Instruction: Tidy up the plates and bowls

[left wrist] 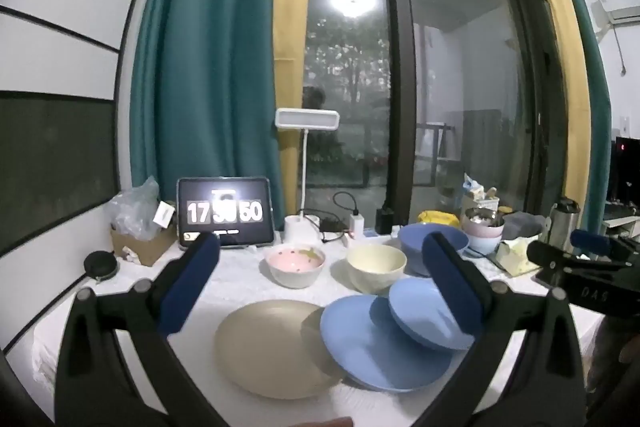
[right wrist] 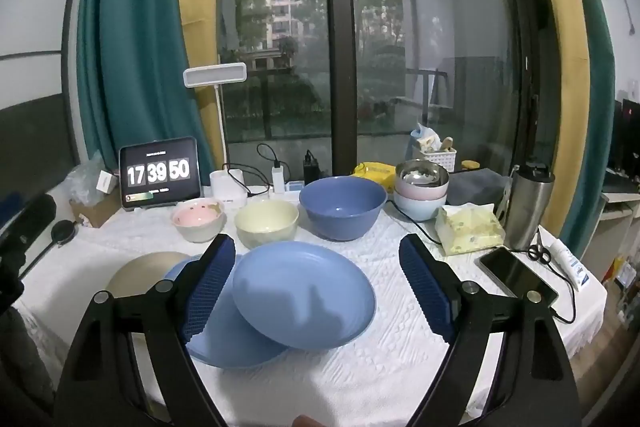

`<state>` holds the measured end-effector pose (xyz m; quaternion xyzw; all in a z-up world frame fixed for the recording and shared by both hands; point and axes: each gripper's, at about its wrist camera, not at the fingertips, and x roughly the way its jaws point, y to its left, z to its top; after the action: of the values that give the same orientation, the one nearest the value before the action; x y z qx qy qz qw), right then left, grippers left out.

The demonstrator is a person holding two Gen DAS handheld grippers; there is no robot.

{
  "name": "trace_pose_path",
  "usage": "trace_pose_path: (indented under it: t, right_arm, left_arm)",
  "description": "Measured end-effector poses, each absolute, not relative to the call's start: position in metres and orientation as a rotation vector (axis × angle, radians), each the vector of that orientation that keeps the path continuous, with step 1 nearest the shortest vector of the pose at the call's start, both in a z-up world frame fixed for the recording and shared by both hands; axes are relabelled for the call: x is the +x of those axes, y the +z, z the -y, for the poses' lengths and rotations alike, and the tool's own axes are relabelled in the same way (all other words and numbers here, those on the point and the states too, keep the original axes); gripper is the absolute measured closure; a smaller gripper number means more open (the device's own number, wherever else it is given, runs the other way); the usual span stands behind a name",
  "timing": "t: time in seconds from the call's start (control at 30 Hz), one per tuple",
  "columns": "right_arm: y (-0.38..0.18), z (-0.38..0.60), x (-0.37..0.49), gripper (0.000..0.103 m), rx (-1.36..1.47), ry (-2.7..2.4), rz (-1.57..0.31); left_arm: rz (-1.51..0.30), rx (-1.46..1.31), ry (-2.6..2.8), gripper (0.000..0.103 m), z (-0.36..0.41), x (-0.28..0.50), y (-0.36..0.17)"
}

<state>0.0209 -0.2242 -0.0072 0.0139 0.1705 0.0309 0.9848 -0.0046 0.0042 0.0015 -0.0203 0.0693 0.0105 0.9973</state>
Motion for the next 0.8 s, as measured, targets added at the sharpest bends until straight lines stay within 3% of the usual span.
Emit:
trace_pose_path:
  t: [0.8]
  right_arm:
    - [-0.0089,0.2247,0.0221,0.016,0.034,0.066,-0.349]
  left_arm:
    - [-0.160,-0.028,0.023,0.001,-0.0039,-0.0080,-0.0021]
